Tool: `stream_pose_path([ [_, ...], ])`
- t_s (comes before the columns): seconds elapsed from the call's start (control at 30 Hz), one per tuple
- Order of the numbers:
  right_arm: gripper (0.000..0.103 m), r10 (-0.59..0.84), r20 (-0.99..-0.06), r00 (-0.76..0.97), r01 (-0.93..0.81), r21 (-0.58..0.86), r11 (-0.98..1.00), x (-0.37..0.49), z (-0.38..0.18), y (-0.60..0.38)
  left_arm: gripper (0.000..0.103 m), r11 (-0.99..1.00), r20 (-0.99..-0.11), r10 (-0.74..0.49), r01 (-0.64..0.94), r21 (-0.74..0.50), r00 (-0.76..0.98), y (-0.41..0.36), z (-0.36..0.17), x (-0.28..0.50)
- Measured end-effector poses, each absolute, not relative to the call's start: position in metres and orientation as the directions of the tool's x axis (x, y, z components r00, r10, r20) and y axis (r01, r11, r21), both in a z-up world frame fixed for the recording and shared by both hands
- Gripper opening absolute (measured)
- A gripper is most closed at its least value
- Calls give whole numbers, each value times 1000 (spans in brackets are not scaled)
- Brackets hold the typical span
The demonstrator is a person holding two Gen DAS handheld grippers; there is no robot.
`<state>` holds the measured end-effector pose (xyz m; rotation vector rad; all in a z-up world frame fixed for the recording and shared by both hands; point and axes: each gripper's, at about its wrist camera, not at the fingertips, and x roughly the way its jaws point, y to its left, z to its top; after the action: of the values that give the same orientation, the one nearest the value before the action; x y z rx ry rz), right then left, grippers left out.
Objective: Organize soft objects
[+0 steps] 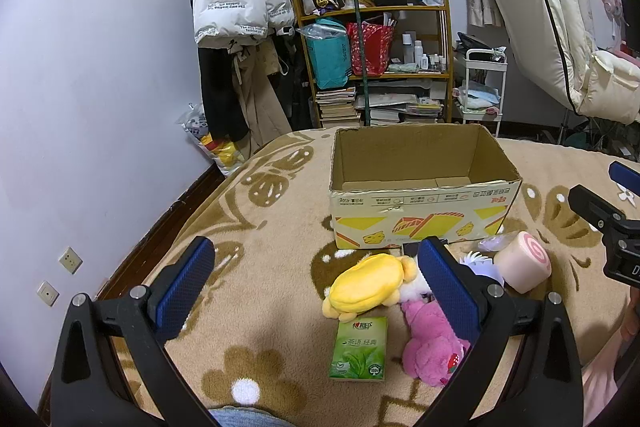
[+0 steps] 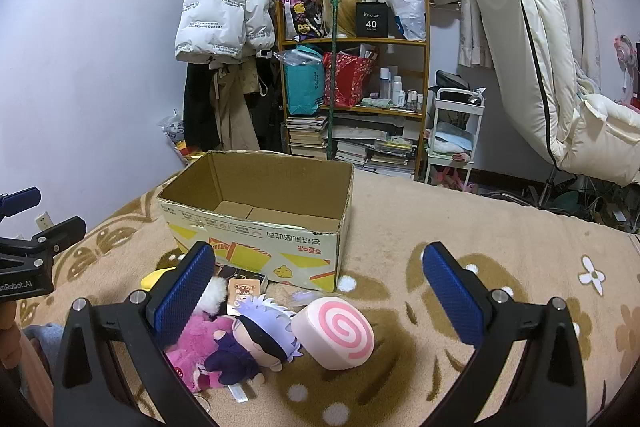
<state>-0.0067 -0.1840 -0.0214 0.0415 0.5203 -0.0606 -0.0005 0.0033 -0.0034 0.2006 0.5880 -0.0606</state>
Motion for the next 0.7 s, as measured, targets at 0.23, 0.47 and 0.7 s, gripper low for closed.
stream_pose_path([
  [0.23, 103, -46, -499, 866, 68, 25, 997, -7, -21, -184, 101, 979, -556, -1, 115, 170, 831, 3, -4, -1],
  [0.47, 103, -46, -499, 865, 68, 25, 997, -6, -21, -184, 101, 979, -557, 0, 115, 171, 831, 3, -4, 0],
  [0.7, 103, -44, -501, 864, 66, 26, 998, -7, -22, -184, 101, 979, -556, -1, 115, 170, 831, 3, -4, 0],
])
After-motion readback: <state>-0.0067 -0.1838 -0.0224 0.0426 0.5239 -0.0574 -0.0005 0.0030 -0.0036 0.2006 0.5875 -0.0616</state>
